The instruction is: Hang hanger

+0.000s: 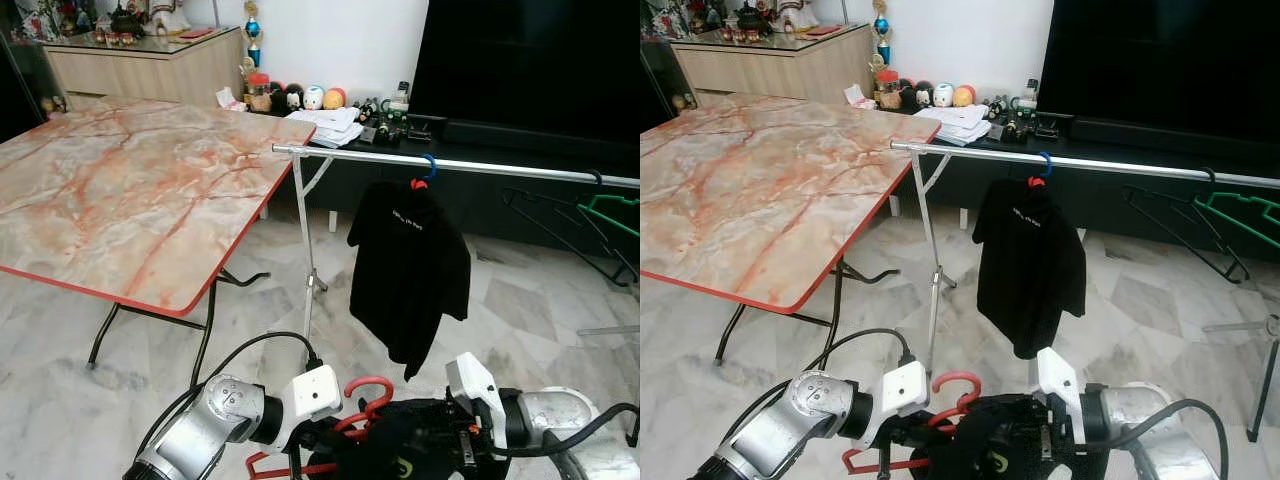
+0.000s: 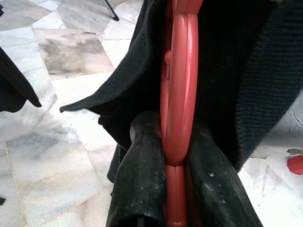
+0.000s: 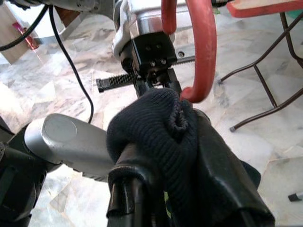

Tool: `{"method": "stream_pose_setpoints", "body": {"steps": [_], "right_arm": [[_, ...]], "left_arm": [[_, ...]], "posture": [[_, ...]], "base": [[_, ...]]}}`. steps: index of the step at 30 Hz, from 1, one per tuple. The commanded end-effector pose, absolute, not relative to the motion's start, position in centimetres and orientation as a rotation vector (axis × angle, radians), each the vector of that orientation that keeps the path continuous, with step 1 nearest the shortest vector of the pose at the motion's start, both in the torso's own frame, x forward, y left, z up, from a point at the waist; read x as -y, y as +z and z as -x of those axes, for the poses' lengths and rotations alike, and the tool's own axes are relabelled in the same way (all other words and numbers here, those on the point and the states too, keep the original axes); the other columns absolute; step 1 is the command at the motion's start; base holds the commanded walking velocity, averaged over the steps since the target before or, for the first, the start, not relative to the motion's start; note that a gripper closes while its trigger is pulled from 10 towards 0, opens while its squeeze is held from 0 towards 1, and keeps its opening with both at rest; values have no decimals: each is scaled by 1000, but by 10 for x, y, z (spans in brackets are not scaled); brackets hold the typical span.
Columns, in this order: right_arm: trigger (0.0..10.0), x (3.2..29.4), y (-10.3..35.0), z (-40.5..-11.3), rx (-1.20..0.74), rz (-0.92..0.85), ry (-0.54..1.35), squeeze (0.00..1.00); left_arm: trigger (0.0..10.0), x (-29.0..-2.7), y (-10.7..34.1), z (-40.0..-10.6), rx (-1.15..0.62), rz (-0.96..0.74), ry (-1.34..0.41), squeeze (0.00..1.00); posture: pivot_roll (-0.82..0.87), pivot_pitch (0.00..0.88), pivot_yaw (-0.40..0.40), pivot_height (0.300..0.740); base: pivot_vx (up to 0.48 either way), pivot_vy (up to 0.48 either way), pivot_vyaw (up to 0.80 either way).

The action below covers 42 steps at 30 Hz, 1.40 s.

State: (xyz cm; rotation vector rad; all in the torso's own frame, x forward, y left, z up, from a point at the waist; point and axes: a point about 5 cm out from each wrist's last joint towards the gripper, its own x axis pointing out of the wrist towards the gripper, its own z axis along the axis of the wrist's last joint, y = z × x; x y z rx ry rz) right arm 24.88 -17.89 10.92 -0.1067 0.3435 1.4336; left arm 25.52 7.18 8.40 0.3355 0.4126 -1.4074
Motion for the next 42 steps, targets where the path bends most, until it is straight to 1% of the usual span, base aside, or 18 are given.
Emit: {"method": "stream_pose_setpoints", "body": {"steps": [1,8,16,24,29,32,38,42], "right_arm": [[0,176,119,-250,-282,97,1439,0],[0,173,125,-251,-245,70,1442,0],[0,186,122,-251,-274,90,1392,0],[0,202,121,-257,-280,116,1260,0],[0,218,119,-268,-250,111,1074,0],[0,222,119,-269,-228,81,1016,0],[0,229,112,-260,-258,75,994,0],[0,233,109,-259,-260,75,951,0]], "left_arm": [[0,-74,89,-261,-391,-342,-1391,0],[0,-75,88,-260,-398,-347,-1392,0],[0,-77,86,-259,-409,-351,-1392,0],[0,-80,85,-257,-418,-351,-1396,0],[0,-93,85,-256,-434,-350,-1381,0],[0,-102,84,-254,-456,-362,-1373,0],[0,-125,82,-254,-500,-398,-1319,0],[0,-140,83,-256,-510,-383,-1263,0]], "posture": [[23,0,18,740],[24,0,19,740],[21,0,17,740],[16,0,16,740],[13,0,15,740],[14,0,15,740],[11,0,15,740],[5,0,19,740]], "base": [[0,0,0],[0,0,0],[0,0,0],[0,0,0],[0,0,0],[0,0,0],[0,0,0],[0,0,0]]}}
